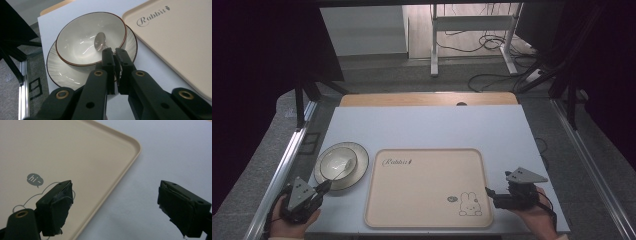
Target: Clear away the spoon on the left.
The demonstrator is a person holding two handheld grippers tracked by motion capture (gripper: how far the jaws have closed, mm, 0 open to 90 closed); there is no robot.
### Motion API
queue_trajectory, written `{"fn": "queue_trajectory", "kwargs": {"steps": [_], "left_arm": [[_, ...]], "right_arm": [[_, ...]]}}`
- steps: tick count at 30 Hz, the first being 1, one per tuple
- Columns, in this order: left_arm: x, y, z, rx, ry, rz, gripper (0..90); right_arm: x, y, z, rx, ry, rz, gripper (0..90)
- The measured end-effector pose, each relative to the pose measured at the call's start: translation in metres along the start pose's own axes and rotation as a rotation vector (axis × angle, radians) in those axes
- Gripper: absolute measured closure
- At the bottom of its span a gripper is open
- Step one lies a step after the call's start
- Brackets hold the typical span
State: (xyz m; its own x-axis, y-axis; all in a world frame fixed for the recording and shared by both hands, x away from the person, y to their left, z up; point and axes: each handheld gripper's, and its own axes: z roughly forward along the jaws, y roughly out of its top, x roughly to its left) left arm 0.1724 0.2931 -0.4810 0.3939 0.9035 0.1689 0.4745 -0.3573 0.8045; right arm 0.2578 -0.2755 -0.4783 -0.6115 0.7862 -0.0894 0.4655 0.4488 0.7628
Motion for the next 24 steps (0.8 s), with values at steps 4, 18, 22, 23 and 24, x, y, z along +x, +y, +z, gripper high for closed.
{"fn": "queue_trajectory", "kwargs": {"steps": [4,18,22,23,24], "left_arm": [[0.0004,0.0,-0.0004,-0.005,0.001,-0.006,88.6],[0.0015,0.0014,-0.0011,-0.019,-0.005,-0.015,89.5],[0.0015,0.0022,-0.0018,-0.027,-0.005,-0.014,89.5],[0.0014,0.0023,-0.0019,-0.028,-0.005,-0.014,89.5],[0.0014,0.0023,-0.0019,-0.028,-0.005,-0.014,89.5]], "right_arm": [[0.0013,0.0002,0.0,-0.001,-0.002,-0.01,13.3],[0.0012,0.0,0.0001,0.0,-0.003,-0.01,13.3],[0.0014,0.0001,0.0002,0.003,-0.002,-0.013,13.3],[0.0015,0.0001,0.0003,0.003,-0.002,-0.013,13.3],[0.0015,0.0001,0.0003,0.003,-0.002,-0.013,13.3]]}}
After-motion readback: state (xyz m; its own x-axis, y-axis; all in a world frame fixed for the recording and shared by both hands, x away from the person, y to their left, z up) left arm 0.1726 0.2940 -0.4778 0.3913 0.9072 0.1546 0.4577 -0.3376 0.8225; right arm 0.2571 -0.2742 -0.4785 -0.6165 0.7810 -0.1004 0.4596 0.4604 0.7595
